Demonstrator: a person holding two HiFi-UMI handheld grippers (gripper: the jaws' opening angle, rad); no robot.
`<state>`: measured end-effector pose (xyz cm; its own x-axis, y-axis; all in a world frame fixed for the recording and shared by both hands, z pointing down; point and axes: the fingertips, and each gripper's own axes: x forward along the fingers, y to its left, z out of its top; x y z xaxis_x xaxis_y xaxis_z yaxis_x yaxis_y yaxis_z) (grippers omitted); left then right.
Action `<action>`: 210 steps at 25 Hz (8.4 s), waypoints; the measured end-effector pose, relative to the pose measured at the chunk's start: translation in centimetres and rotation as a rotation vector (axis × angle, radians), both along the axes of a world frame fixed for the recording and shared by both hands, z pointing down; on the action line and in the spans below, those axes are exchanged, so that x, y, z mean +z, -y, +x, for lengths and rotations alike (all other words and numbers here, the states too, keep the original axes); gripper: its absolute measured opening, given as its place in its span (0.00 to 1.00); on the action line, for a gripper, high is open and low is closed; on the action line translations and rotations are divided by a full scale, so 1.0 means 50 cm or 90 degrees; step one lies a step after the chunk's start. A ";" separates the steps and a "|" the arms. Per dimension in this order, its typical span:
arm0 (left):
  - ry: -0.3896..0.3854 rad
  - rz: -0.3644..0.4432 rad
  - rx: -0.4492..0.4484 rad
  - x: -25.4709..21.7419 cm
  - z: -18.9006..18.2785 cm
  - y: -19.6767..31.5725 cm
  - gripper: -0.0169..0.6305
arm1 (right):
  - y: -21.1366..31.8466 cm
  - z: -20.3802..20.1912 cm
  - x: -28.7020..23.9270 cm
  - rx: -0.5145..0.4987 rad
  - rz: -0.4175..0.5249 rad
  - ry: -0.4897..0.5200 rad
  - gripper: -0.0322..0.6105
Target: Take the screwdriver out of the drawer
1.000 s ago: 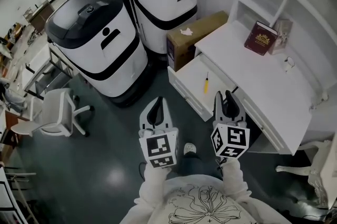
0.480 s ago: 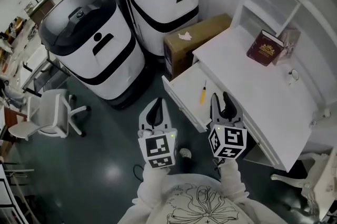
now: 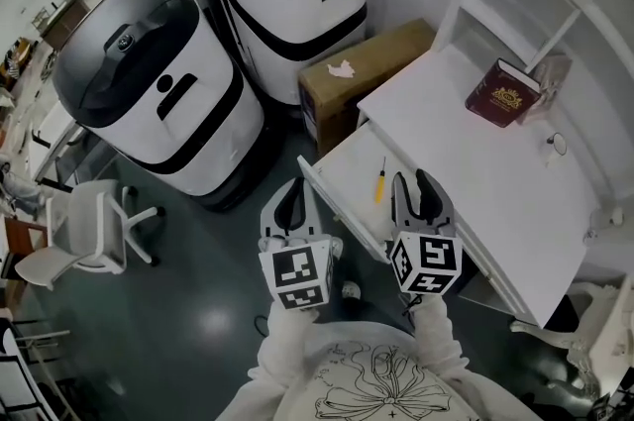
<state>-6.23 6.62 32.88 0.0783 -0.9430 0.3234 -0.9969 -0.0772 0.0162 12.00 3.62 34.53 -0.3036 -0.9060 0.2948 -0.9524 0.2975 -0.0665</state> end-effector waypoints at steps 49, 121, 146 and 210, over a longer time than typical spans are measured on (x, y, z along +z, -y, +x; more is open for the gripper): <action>-0.018 -0.247 0.149 0.377 0.025 0.317 0.04 | 0.244 -0.008 0.460 0.063 -0.305 -0.026 0.29; -0.058 -0.363 0.074 0.566 -0.006 0.313 0.04 | 0.214 0.040 0.915 0.072 -0.600 -0.084 0.16; -0.073 -0.202 0.051 0.284 -0.028 0.309 0.04 | 0.215 -0.005 0.508 0.014 -0.390 -0.090 0.16; -0.057 0.112 0.074 -0.171 0.013 0.310 0.04 | 0.270 0.016 -0.178 0.046 0.087 0.023 0.16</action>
<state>-5.59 -8.88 24.30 0.2104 -0.9673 0.1414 -0.9764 -0.2006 0.0801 12.82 -9.89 25.62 -0.2446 -0.9569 0.1568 -0.9693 0.2372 -0.0643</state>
